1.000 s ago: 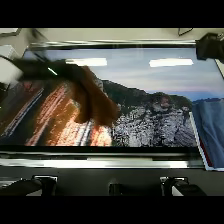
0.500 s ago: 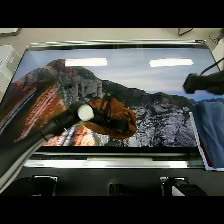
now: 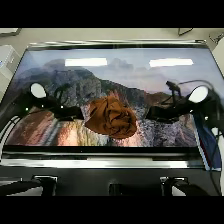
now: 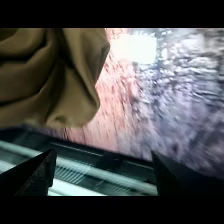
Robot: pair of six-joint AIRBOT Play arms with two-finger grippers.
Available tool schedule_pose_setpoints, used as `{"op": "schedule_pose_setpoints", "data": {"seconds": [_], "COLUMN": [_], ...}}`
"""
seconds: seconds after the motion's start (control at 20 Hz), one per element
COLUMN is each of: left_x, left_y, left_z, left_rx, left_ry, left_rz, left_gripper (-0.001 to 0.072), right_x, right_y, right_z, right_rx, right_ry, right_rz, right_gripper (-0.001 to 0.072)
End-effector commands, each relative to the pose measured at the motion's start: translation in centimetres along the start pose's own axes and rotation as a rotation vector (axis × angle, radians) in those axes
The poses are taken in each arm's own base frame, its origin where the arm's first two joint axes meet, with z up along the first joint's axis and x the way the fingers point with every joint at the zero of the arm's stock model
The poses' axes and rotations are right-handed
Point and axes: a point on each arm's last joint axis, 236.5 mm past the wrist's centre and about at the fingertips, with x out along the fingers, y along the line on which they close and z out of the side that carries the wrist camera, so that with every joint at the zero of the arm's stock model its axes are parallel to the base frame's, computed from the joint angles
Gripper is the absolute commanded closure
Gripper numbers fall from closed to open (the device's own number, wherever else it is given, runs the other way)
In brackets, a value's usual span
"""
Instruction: Fold the clothes and pants, and hang the long-sleeved shirts on hangers.
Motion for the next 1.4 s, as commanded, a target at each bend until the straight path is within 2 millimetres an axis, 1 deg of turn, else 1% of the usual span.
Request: {"op": "schedule_pose_setpoints", "data": {"seconds": [0.0,0.1,0.15,0.3,0.35,0.45,0.5,0.55,0.6,0.65,0.7,0.75,0.8,0.85,0.9,0.95,1.0,1.05,1.1,1.15,1.2,1.25,1.3,1.35], "left_x": [4.1,6.4,7.2,9.0,9.4,9.6,9.6,9.6,9.5,9.4,9.0,8.3,7.0,4.9,1.7,-2.3,-7.7,-13.4,-20.1,-26.3,-32.6,-37.6,-42.0,-45.0], "left_y": [2.0,1.0,0.4,-1.0,-1.2,-1.3,-1.3,-1.3,-1.4,-1.4,-1.6,-1.9,-2.1,-2.6,-3.4,-4.3,-5.5,-6.9,-8.6,-10.2,-12.0,-13.4,-14.8,-16.0], "left_z": [-1.1,-0.9,-0.6,1.0,1.6,2.4,2.6,2.5,2.5,2.5,2.6,3.0,3.8,5.0,6.7,8.3,9.9,10.8,10.7,9.7,7.8,5.4,2.5,-0.4], "left_rx": [-0.133,-0.163,-0.164,-0.178,-0.180,-0.174,-0.172,-0.171,-0.171,-0.165,-0.158,-0.152,-0.135,-0.114,-0.073,-0.026,0.020,0.064,0.118,0.173,0.228,0.272,0.313,0.344], "left_ry": [0.000,-0.014,-0.017,-0.074,-0.103,-0.141,-0.149,-0.148,-0.147,-0.150,-0.160,-0.180,-0.218,-0.273,-0.355,-0.452,-0.580,-0.709,-0.851,-0.985,-1.131,-1.259,-1.383,-1.481], "left_rz": [-0.087,-0.144,-0.160,-0.183,-0.179,-0.168,-0.167,-0.167,-0.168,-0.169,-0.171,-0.176,-0.181,-0.194,-0.211,-0.226,-0.243,-0.259,-0.274,-0.283,-0.288,-0.291,-0.297,-0.308], "left_gripper": [0.0002,0.0002,0.0003,0.0005,0.0048,0.0437,0.0593,0.0662,0.0676,0.0684,0.0684,0.0684,0.0685,0.0685,0.0685,0.0685,0.0685,0.0685,0.0685,0.0685,0.0685,0.0685,0.0685,0.0685], "right_x": [4.4,6.0,6.8,8.7,9.2,10.3,11.0,11.9,12.8,13.6,14.1,14.0,13.3,12.0,10.1,6.9,2.9,-2.8,-9.4,-16.2,-23.5,-29.3,-34.3,-37.5], "right_y": [-0.6,0.0,0.5,1.2,1.2,1.2,1.6,2.4,3.1,3.6,4.0,4.4,4.7,4.8,4.5,4.2,4.2,4.6,5.1,5.8,6.9,8.5,10.4,12.0], "right_z": [0.8,1.2,1.4,1.4,1.3,0.9,0.4,-0.3,-0.9,-1.5,-1.7,-1.7,-1.5,-0.6,1.0,3.5,6.3,9.1,11.3,12.6,12.9,11.9,10.0,7.8], "right_rx": [0.124,0.169,0.186,0.238,0.257,0.268,0.256,0.232,0.210,0.181,0.160,0.150,0.137,0.095,0.042,-0.021,-0.085,-0.185,-0.280,-0.338,-0.374,-0.407,-0.441,-0.463], "right_ry": [-0.027,-0.002,0.011,0.057,0.072,0.100,0.120,0.145,0.159,0.171,0.169,0.169,0.169,0.143,0.093,0.006,-0.108,-0.251,-0.415,-0.583,-0.770,-0.923,-1.063,-1.160], "right_rz": [0.064,0.126,0.163,0.232,0.241,0.242,0.237,0.232,0.222,0.206,0.194,0.197,0.203,0.195,0.167,0.129,0.095,0.038,-0.047,-0.128,-0.197,-0.228,-0.229,-0.203], "right_gripper": [0.0005,0.0005,0.0005,0.0006,0.0006,0.0009,0.0013,0.0013,0.0033,0.0161,0.0382,0.0678,0.0673,0.0674,0.0674,0.0674,0.0674,0.0674,0.0674,0.0674,0.0673,0.0673,0.0673,0.0673]}}
